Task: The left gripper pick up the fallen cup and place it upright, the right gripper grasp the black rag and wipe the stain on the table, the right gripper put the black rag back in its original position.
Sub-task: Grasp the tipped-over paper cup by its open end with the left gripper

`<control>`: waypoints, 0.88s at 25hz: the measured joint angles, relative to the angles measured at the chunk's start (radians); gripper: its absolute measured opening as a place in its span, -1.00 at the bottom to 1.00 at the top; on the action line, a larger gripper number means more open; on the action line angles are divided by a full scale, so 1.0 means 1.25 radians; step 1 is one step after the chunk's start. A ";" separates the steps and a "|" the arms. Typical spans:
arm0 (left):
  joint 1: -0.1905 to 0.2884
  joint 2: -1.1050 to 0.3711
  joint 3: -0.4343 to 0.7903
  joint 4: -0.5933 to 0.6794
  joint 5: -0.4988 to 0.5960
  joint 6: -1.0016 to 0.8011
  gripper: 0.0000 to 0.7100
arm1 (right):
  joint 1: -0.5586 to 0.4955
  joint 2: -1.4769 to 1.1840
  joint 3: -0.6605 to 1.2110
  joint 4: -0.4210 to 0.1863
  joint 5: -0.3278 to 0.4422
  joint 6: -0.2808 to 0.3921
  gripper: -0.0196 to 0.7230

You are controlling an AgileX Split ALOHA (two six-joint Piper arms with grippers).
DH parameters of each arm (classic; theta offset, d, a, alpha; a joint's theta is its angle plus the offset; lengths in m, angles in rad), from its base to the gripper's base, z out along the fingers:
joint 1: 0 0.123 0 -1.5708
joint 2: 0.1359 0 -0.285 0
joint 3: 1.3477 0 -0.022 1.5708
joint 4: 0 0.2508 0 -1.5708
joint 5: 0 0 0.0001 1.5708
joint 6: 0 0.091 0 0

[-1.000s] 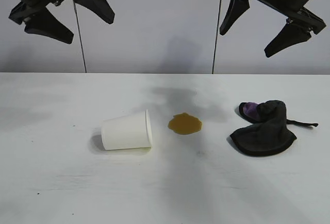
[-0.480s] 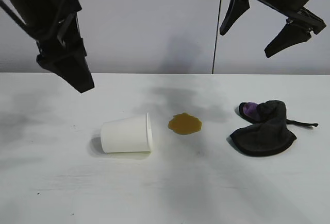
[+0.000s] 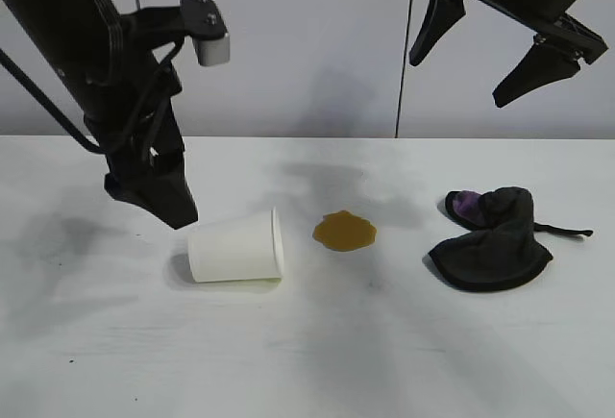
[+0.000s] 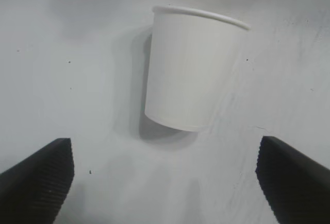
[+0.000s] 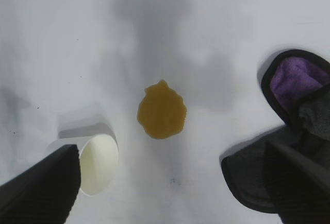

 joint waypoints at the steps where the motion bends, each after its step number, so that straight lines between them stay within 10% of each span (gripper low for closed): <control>1: -0.004 0.007 0.001 0.000 -0.010 0.000 0.95 | 0.000 0.000 0.000 0.000 0.000 0.000 0.83; 22: -0.050 0.087 -0.002 -0.082 -0.100 0.003 0.95 | 0.000 0.000 0.000 0.000 0.000 0.000 0.83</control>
